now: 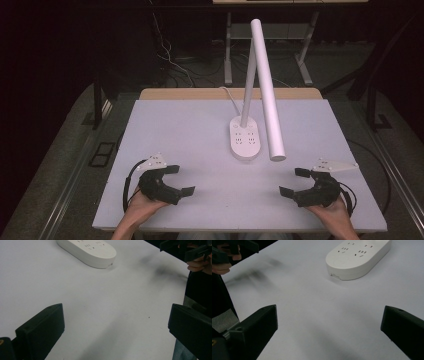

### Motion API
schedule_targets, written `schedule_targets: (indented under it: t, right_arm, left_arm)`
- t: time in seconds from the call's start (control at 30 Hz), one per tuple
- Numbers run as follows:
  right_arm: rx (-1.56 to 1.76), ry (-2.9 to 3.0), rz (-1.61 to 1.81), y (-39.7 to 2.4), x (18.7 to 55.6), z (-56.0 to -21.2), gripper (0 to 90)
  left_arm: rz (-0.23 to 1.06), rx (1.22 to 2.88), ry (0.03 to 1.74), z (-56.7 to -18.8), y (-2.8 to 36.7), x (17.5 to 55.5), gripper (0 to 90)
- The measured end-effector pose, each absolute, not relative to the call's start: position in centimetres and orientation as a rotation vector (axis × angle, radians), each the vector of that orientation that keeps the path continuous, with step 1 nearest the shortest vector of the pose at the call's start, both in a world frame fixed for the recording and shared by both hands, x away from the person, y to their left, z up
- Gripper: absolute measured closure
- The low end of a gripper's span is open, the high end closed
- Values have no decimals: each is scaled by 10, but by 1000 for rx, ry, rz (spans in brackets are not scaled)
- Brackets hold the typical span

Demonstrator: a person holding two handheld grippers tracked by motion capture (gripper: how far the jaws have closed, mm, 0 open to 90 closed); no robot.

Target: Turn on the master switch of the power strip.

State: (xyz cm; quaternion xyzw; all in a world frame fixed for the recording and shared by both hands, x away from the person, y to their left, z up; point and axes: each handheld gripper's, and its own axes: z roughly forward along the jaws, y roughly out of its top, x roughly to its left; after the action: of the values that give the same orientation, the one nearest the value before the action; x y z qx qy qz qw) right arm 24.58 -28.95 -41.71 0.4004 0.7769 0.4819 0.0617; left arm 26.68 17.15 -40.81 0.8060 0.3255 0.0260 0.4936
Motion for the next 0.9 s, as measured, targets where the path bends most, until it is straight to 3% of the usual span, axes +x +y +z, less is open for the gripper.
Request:
schedule_targets:
  t: [0.9]
  right_arm:
    - [1215, 2357, 1449, -291, 245, -418, 3]
  left_arm:
    - [32, 2038, 739, -383, 150, 300, 0]
